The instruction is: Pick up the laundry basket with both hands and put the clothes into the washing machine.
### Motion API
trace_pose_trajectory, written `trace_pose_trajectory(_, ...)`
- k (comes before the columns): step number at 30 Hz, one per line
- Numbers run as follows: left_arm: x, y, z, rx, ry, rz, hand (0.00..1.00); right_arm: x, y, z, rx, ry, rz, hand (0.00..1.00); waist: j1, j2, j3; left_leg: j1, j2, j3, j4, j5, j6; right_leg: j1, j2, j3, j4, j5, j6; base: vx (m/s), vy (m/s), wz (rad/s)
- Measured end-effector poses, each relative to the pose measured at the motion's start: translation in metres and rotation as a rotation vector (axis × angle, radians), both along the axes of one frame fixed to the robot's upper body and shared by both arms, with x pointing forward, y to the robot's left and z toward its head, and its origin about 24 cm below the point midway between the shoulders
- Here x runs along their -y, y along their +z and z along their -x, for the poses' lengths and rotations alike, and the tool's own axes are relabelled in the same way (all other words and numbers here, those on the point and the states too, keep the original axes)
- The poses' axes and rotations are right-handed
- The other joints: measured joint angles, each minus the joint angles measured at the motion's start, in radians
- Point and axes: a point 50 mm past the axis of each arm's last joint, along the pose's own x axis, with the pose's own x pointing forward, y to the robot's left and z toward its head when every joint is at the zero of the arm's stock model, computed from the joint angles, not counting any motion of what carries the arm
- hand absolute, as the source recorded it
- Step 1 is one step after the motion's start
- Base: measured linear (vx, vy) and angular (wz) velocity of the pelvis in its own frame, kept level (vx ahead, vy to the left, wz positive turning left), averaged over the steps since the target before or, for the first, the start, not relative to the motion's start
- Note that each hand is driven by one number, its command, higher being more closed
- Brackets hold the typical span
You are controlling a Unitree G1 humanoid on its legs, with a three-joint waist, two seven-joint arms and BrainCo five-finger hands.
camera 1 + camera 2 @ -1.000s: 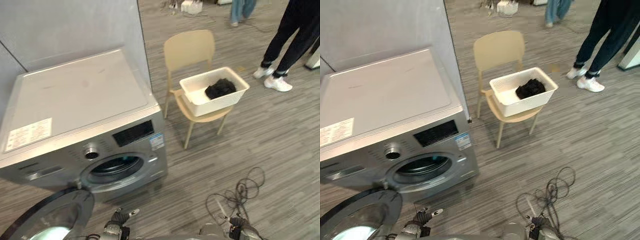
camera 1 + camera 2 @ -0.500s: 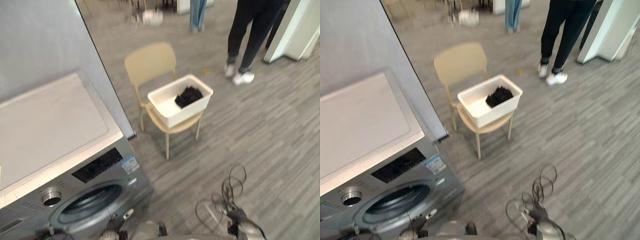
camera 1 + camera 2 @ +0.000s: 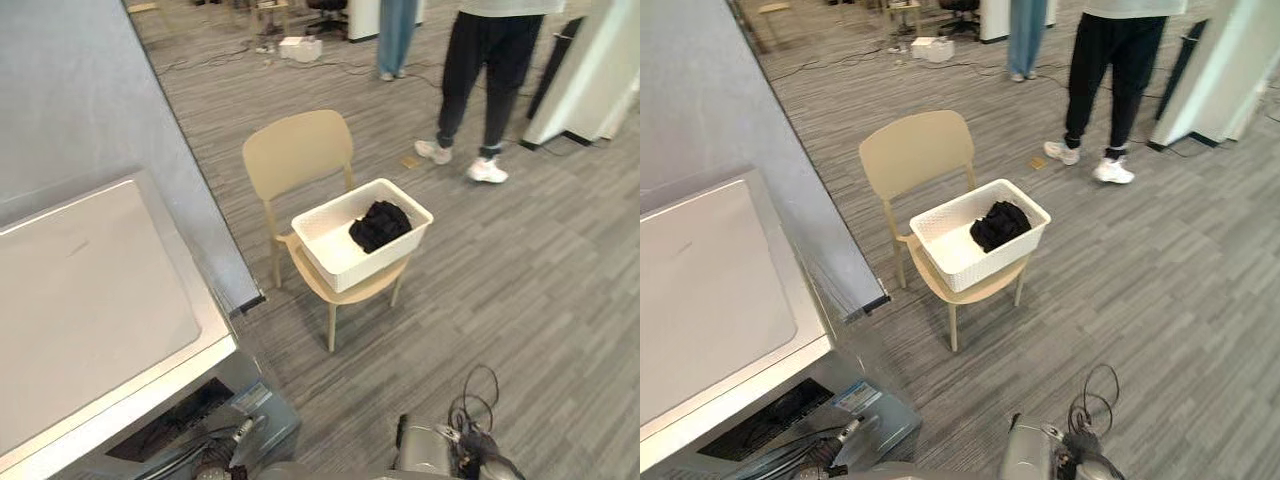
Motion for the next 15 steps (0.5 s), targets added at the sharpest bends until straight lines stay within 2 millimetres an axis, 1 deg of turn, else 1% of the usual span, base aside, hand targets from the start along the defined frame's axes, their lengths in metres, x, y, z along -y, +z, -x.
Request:
trace_pose_trajectory(1, 0.000, 0.001, -0.002, 0.017, -0.001, -0.003, 0.00, -0.002, -0.002, 0.004, -0.012, -0.010, -0.011, 0.00, 0.000, -0.006, -0.003, 0.011, 0.012, -0.005, -0.007, -0.002, -0.012, 0.023, 0.003, 0.028, -0.122, 0.027, -0.001, 0.30, -0.352, 0.54)
trace_pose_trajectory(2, -0.002, 0.002, -0.002, 0.017, 0.007, -0.008, 0.00, -0.007, -0.005, 0.011, -0.033, -0.027, -0.029, 0.00, -0.001, -0.019, -0.011, 0.021, 0.027, -0.016, -0.013, -0.014, -0.032, 0.062, 0.006, 0.074, -0.275, 0.084, -0.006, 0.25, -0.334, 0.54)
trace_pose_trajectory(3, -0.009, 0.002, 0.003, 0.014, 0.018, -0.024, 0.00, -0.014, -0.010, 0.022, -0.067, -0.047, -0.057, 0.00, 0.000, -0.049, -0.030, 0.036, 0.043, -0.042, -0.018, -0.035, -0.067, 0.092, 0.004, 0.126, -0.384, 0.200, 0.021, 0.39, -0.567, 0.61)
trace_pose_trajectory(4, -0.007, 0.000, 0.009, 0.000, 0.069, -0.019, 0.00, -0.011, -0.010, 0.025, -0.082, -0.050, -0.055, 0.00, -0.002, -0.028, -0.046, 0.049, 0.097, -0.061, -0.020, -0.044, -0.087, 0.085, 0.035, 0.112, -0.332, 0.197, 0.121, 0.31, -0.468, 0.46)
trace_pose_trajectory(5, -0.006, -0.001, 0.011, -0.003, 0.072, -0.009, 0.00, -0.010, -0.010, 0.025, -0.085, -0.048, -0.052, 0.00, -0.001, -0.017, -0.051, 0.047, 0.106, -0.062, -0.020, -0.038, -0.098, 0.084, 0.044, 0.100, -0.318, 0.183, 0.114, 0.36, -0.535, 0.40)
trace_pose_trajectory(6, 0.003, -0.003, 0.016, 0.007, 0.092, 0.036, 0.00, -0.005, -0.010, 0.025, -0.095, -0.046, -0.042, 0.00, 0.001, -0.002, -0.058, 0.049, 0.145, -0.055, -0.002, 0.031, -0.138, 0.070, 0.069, 0.059, -0.227, 0.111, 0.077, 0.21, -0.339, 0.30)
trace_pose_trajectory(7, 0.004, -0.003, 0.017, 0.005, 0.095, 0.039, 0.00, -0.005, -0.010, 0.025, -0.096, -0.046, -0.043, 0.00, 0.000, -0.006, -0.057, 0.046, 0.155, -0.055, 0.009, 0.054, -0.145, 0.072, 0.072, 0.049, -0.200, 0.090, 0.069, 0.27, -0.467, 0.35)
trace_pose_trajectory(8, 0.003, -0.004, 0.021, -0.003, 0.115, 0.039, 0.00, -0.004, -0.009, 0.023, -0.093, -0.044, -0.040, 0.00, 0.001, -0.003, -0.060, 0.034, 0.171, -0.058, 0.038, 0.087, -0.143, 0.083, 0.082, 0.027, -0.177, 0.060, 0.053, 0.27, -0.501, 0.41)
trace_pose_trajectory(9, 0.006, -0.004, 0.020, 0.002, 0.138, 0.053, 0.00, -0.002, -0.009, 0.022, -0.091, -0.042, -0.036, 0.00, -0.006, 0.011, -0.069, -0.015, 0.196, -0.077, 0.140, 0.128, -0.133, 0.119, 0.099, -0.014, -0.184, 0.033, 0.031, 0.30, -0.577, 0.53)
trace_pose_trajectory(10, 0.008, -0.004, 0.018, 0.013, 0.148, 0.061, 0.00, 0.001, -0.008, 0.022, -0.097, -0.034, -0.030, 0.00, -0.004, 0.019, -0.071, -0.094, 0.222, -0.090, 0.288, 0.204, -0.085, 0.165, 0.121, -0.052, -0.206, 0.020, 0.009, 0.24, -0.468, 0.53)
trace_pose_trajectory(11, 0.008, -0.004, 0.018, 0.019, 0.168, 0.067, 0.00, 0.000, -0.008, 0.021, -0.099, -0.025, -0.030, 0.00, -0.003, 0.020, -0.070, -0.135, 0.236, -0.089, 0.372, 0.265, -0.068, 0.194, 0.135, -0.069, -0.224, 0.014, -0.001, 0.22, -0.421, 0.42)
trace_pose_trajectory(12, 0.007, -0.003, 0.018, 0.034, 0.199, 0.075, 0.00, -0.003, -0.009, 0.019, -0.098, -0.005, -0.035, 0.00, 0.000, 0.020, -0.069, -0.224, 0.283, -0.070, 0.535, 0.378, -0.040, 0.270, 0.162, -0.108, -0.281, 0.009, -0.031, 0.13, -0.235, 0.25)
trace_pose_trajectory(13, 0.006, -0.003, 0.017, 0.037, 0.201, 0.075, 0.00, -0.003, -0.009, 0.017, -0.097, 0.001, -0.033, 0.00, 0.002, 0.019, -0.069, -0.239, 0.289, -0.059, 0.559, 0.374, -0.035, 0.281, 0.166, -0.116, -0.290, 0.011, -0.038, 0.13, -0.256, 0.27)
trace_pose_trajectory(14, 0.005, -0.002, 0.014, 0.051, 0.186, 0.074, 0.00, -0.001, -0.007, 0.012, -0.087, 0.012, -0.025, 0.00, 0.001, 0.013, -0.066, -0.297, 0.303, 0.017, 0.622, 0.347, 0.003, 0.325, 0.177, -0.139, -0.335, 0.017, -0.057, 0.11, -0.196, 0.28)
trace_pose_trajectory(15, 0.005, -0.002, 0.012, 0.056, 0.169, 0.079, 0.00, 0.002, -0.005, 0.008, -0.075, 0.016, -0.013, 0.00, 0.000, 0.010, -0.064, -0.329, 0.301, 0.123, 0.637, 0.318, 0.032, 0.373, 0.179, -0.163, -0.387, 0.032, -0.068, 0.14, -0.212, 0.37)
